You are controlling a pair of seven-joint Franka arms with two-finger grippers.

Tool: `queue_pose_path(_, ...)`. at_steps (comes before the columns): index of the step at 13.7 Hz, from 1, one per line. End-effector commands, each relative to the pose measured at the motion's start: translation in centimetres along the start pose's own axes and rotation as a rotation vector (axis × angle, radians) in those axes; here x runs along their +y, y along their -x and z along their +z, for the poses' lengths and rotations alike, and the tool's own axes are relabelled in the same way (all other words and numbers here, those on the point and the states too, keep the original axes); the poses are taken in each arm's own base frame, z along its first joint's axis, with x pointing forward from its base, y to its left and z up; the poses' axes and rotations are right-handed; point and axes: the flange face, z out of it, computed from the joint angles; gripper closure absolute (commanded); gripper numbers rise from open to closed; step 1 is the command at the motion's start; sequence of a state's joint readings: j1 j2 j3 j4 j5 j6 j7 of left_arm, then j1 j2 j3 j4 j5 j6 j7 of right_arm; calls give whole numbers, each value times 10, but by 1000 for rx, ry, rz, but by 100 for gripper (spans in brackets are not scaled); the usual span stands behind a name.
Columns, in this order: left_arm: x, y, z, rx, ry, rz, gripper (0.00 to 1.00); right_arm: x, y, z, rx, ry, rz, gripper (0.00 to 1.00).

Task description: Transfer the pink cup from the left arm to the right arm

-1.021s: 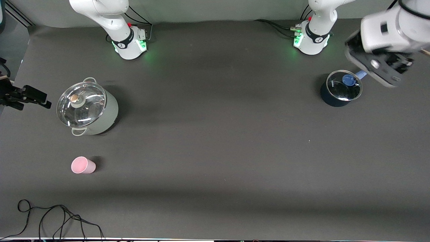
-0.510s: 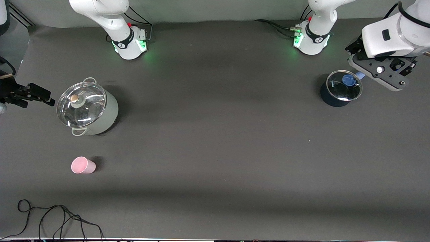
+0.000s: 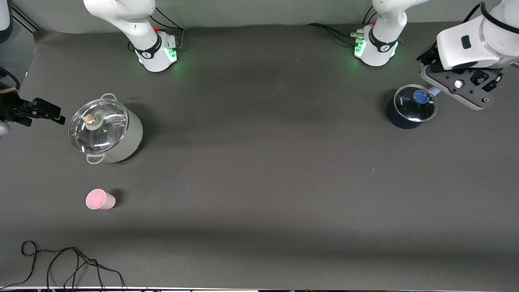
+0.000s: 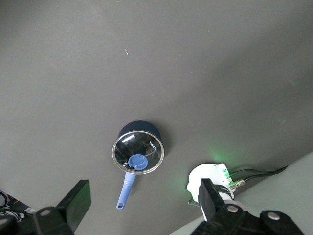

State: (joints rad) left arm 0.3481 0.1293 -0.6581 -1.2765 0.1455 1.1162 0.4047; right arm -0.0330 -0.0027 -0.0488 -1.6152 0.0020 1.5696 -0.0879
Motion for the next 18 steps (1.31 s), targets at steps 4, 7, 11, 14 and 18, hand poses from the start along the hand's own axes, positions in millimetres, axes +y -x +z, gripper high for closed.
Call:
queue_pose_path(4,-80,-25,66,-35,84,-393,0,-3,4,1,-9,19,-2,0)
queue_pose_path(7,-80,-26,66,-37,85,-391,0,-2,4,1,-8,15,-2,0)
queue_pose_path(11,-80,-25,67,-38,85,-390,0,-5,2,1,-2,8,-3,0)
queue_pose_path(14,-80,-25,67,-38,85,-390,0,-5,2,1,1,8,-3,0)
queue_pose_path(18,-81,-26,67,-28,80,-392,0,-6,2,1,1,7,-2,0)
